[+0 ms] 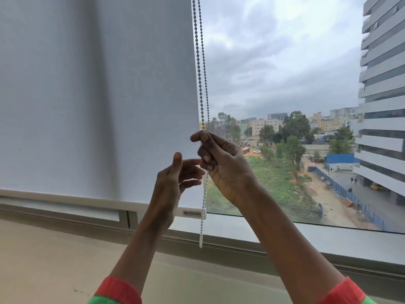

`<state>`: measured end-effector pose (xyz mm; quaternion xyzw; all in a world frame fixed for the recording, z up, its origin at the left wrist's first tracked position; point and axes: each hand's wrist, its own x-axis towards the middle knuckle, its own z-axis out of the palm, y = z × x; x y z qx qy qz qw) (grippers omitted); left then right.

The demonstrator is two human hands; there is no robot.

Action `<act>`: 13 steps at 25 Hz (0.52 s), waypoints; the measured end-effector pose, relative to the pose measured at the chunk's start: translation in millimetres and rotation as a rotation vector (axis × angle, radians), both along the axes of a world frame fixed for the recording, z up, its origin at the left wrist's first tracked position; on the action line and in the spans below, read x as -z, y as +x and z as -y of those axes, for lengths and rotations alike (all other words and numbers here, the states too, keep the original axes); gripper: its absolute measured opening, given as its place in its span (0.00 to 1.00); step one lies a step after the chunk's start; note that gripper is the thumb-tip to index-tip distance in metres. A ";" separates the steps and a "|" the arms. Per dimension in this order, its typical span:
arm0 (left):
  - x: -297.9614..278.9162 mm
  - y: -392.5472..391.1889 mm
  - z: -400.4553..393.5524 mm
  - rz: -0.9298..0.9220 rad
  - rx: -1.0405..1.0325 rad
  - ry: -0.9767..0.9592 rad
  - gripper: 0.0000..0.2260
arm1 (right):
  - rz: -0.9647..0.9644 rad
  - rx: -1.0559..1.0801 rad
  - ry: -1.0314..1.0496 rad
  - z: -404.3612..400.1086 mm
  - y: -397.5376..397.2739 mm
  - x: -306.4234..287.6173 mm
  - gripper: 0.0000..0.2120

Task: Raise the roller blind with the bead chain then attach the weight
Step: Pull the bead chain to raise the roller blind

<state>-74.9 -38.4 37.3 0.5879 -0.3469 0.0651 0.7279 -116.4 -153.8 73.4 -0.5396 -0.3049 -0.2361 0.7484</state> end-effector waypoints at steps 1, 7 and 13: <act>-14.6 0.2 0.1 0.010 0.016 -0.053 0.22 | 0.005 -0.017 -0.004 -0.6 0.8 1.7 0.11; -96.9 -6.8 7.3 0.052 0.255 -0.197 0.17 | -0.045 -0.037 -0.072 -4.6 10.0 33.2 0.08; -103.0 -5.5 20.1 0.064 0.142 -0.162 0.14 | -0.109 -0.015 -0.106 1.8 14.4 61.0 0.09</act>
